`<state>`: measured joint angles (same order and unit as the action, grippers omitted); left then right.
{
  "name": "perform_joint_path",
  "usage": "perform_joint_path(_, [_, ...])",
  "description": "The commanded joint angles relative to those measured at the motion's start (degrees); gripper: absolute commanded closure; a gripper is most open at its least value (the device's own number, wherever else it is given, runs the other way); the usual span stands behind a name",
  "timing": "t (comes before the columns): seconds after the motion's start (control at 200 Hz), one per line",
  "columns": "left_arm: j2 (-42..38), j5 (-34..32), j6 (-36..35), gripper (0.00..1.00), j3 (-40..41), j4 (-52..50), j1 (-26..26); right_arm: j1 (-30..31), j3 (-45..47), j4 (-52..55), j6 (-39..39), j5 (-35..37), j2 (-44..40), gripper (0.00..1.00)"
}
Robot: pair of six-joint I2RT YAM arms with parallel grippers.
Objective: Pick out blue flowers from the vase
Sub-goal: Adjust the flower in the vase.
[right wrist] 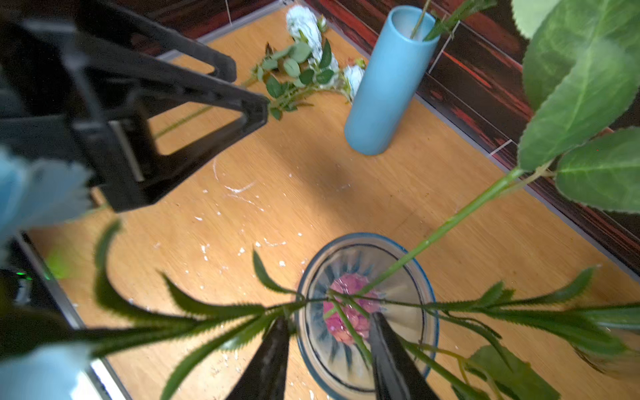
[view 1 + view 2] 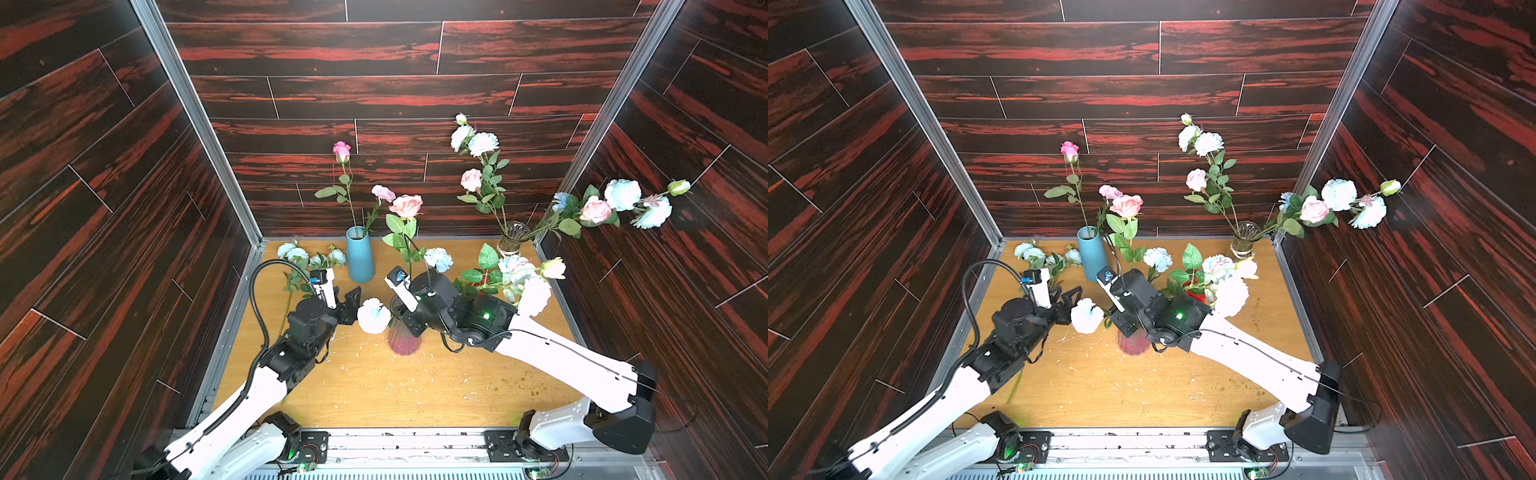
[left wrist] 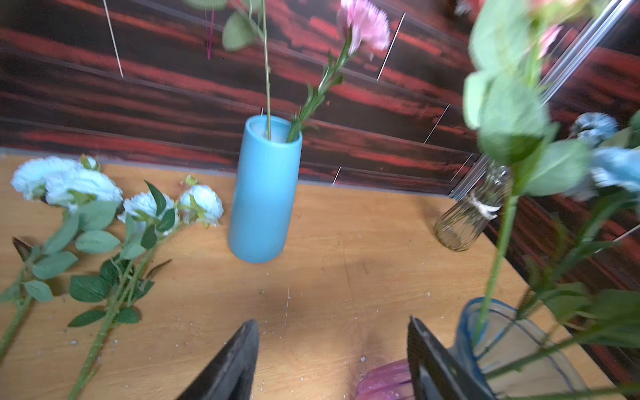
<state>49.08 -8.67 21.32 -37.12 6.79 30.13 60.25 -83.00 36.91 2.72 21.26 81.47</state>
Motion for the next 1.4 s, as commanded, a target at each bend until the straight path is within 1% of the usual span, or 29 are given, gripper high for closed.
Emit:
perform_joint_path(0.0, [-5.5,0.9,-1.0,0.31,1.5,-3.4,0.2,-1.0,2.9,-5.0,-0.1,-4.6,-2.1,0.59])
perform_joint_path(0.12, [-8.1,6.4,1.1,0.3,3.5,-3.3,0.2,-3.2,3.5,-7.1,0.0,-8.6,-2.4,0.59])
perform_joint_path(0.185, [-7.8,10.1,2.1,0.3,4.5,-2.2,0.4,-3.6,3.1,-6.7,-0.2,-8.6,-1.9,0.59])
perform_joint_path(0.24, [-7.4,11.9,2.2,0.3,5.5,-1.2,1.2,-4.0,3.0,-6.6,-0.1,-8.8,-2.2,0.59])
perform_joint_path(0.426, [-6.4,14.2,1.2,0.28,7.7,2.0,4.8,-6.7,4.7,-9.1,2.8,-10.9,-5.6,0.58])
perform_joint_path(0.561, [-4.5,15.7,0.5,0.25,6.7,3.1,7.9,-7.2,3.9,-9.5,3.7,-10.7,-6.2,0.58])
perform_joint_path(0.696, [-1.4,17.0,0.8,0.24,4.9,4.7,9.1,-7.2,4.1,-10.2,4.2,-10.9,-7.0,0.58])
perform_joint_path(0.797, [0.5,17.4,1.7,0.24,4.1,6.9,9.3,-7.3,5.5,-10.3,4.7,-11.4,-8.1,0.58])
perform_joint_path(0.962, [3.3,15.0,1.1,0.26,2.0,7.3,9.3,-7.3,9.2,-10.4,6.0,-12.6,-10.2,0.57])
perform_joint_path(1.107, [5.4,12.9,-0.2,0.27,-1.0,7.0,9.4,-7.3,12.6,-10.3,6.8,-12.3,-12.0,0.57])
perform_joint_path(1.212, [7.4,13.0,-1.0,0.27,-3.8,7.3,9.3,-7.2,14.3,-9.9,7.4,-12.0,-13.5,0.57])
perform_joint_path(1.308, [9.0,14.1,-1.7,0.27,-6.4,5.0,9.3,-7.2,15.2,-9.7,7.7,-11.7,-14.7,0.57])
perform_joint_path(1.393, [8.6,11.9,-1.6,0.27,-6.6,1.3,9.3,-7.2,15.4,-9.2,7.7,-11.8,-15.3,0.57])
